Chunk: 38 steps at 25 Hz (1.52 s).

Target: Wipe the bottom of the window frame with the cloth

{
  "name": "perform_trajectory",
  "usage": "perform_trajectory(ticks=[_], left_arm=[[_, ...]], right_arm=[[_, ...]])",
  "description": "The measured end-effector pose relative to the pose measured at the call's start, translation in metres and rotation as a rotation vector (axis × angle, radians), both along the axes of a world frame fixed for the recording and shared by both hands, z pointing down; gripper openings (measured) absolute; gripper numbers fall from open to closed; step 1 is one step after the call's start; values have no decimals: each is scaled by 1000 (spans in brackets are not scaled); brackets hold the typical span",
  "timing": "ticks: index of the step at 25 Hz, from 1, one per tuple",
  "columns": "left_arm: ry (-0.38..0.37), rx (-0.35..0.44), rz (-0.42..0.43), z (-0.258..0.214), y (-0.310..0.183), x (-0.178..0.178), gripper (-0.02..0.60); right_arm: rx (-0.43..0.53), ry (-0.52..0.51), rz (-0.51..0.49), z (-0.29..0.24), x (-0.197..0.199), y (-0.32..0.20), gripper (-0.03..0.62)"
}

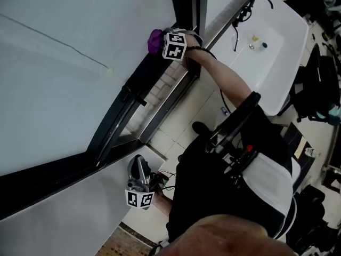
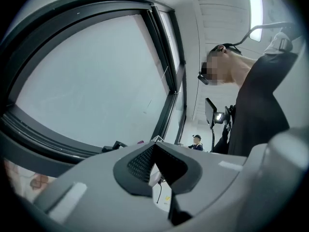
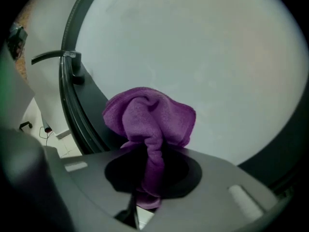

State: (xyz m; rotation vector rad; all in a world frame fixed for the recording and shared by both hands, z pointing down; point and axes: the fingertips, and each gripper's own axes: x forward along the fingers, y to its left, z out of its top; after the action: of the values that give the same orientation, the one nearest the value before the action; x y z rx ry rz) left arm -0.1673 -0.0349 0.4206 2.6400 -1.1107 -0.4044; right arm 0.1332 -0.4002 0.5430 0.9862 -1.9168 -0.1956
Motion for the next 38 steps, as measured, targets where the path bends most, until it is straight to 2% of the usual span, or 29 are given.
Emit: perform_trajectory(ticks=[2,6,10,11,16,21,23,25,27,29,34,38], left_arm=[[-1,3,12,-1,-1,5,0],[2,9,36,-3,-2,10,0],[9,15,48,-4,0,14,0],[9,17,48,-4,1,14,0],[22,13,18,-1,9,0,0],[33,9,-5,0,15,-12,0],[34,12,-5,0,15,-13,0],[35,10,-4,1,15,-15,0],[36,3,-1,4,16,-15,0],[34,-3,10,5,15,-13,0],[24,-5,65,2,9,3,0],[17,-6,101,0,4,14,0]], right_arm=[[5,50,53,0,24,-10,57],[41,205,225,5,79,-30,57],[62,464,316,9,102,-40,55],[63,501,324,10,104,-42,55],[68,458,316,10,107,-37,55],[69,485,304,13,116,-18,55],[49,481,315,15,122,-6,57],[7,428,330,19,126,13,61],[-47,285,339,22,122,42,63],[-108,42,333,24,108,80,64],[-253,-713,204,29,42,178,64],[-348,-1411,58,-2,-27,241,66]])
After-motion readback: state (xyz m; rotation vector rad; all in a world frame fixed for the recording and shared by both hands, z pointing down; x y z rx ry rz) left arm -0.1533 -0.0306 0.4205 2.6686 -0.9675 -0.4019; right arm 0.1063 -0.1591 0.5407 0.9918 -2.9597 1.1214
